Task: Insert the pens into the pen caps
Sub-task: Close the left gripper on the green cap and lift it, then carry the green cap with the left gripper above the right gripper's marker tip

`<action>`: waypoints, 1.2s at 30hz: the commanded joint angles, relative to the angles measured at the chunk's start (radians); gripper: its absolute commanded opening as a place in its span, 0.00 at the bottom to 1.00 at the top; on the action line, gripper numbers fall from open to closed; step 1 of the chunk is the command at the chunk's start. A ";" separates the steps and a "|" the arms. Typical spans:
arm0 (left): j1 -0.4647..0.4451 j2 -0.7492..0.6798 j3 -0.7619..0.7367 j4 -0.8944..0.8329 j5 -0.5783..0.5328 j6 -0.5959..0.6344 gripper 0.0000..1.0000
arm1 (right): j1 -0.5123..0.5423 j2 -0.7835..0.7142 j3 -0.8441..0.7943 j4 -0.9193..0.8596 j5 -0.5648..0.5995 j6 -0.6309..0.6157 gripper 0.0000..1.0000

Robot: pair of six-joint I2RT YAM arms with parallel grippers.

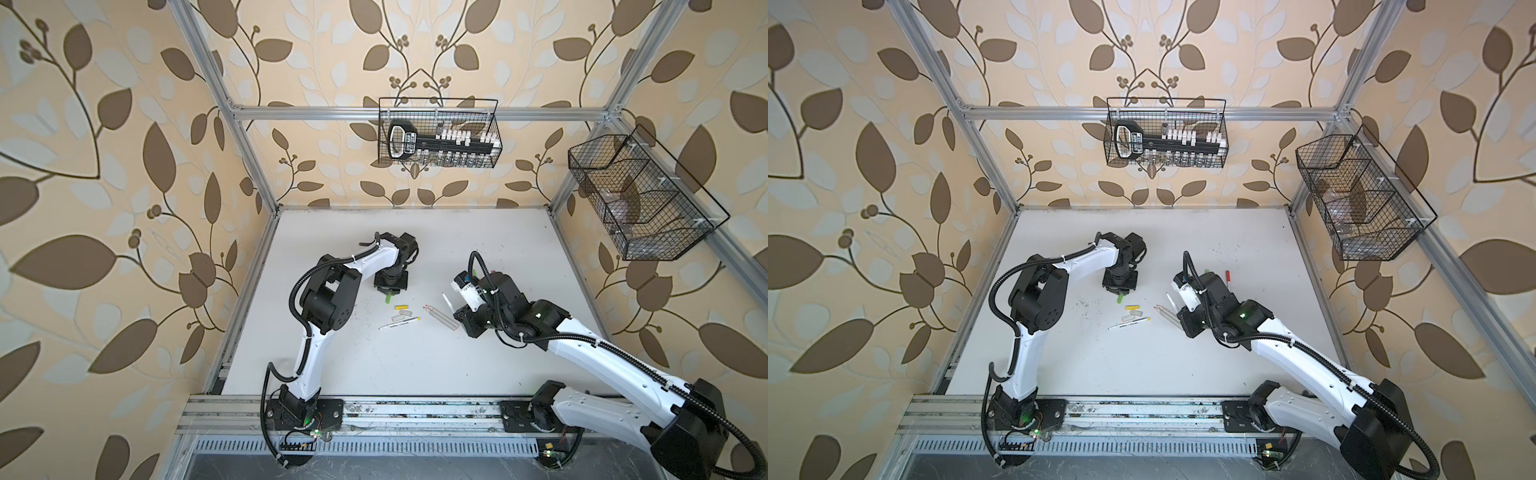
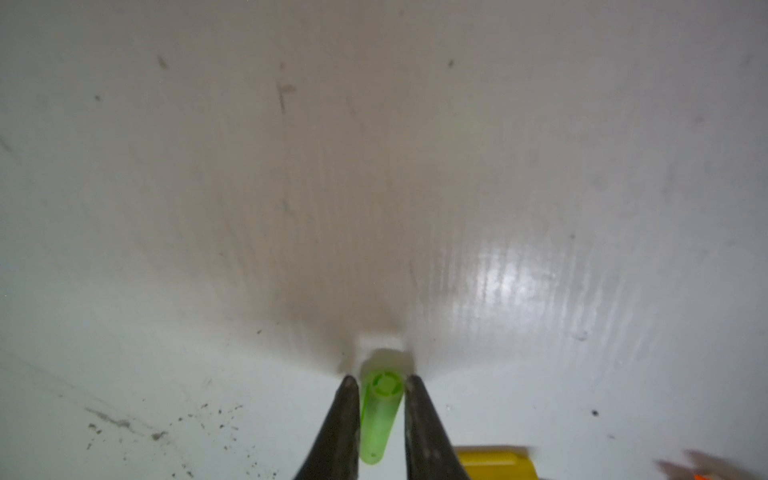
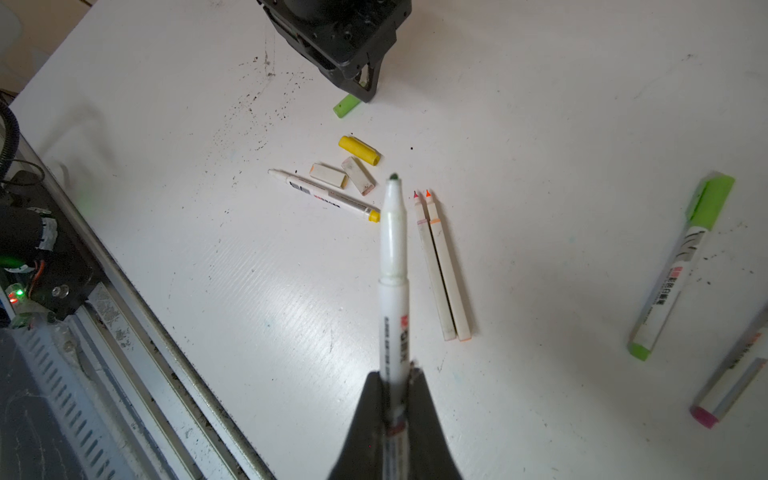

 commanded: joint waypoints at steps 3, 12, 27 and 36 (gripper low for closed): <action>-0.033 -0.035 -0.007 -0.028 -0.029 -0.012 0.20 | 0.009 -0.012 -0.008 -0.002 -0.009 -0.017 0.08; -0.085 -0.014 -0.034 -0.014 -0.106 -0.037 0.15 | 0.009 -0.018 -0.008 -0.009 -0.003 -0.016 0.08; -0.074 -0.152 -0.175 0.178 -0.104 -0.043 0.04 | 0.007 -0.004 -0.012 0.017 -0.012 0.006 0.08; 0.027 -0.395 -0.326 0.362 0.064 0.009 0.03 | 0.019 0.040 -0.124 0.247 -0.110 0.125 0.08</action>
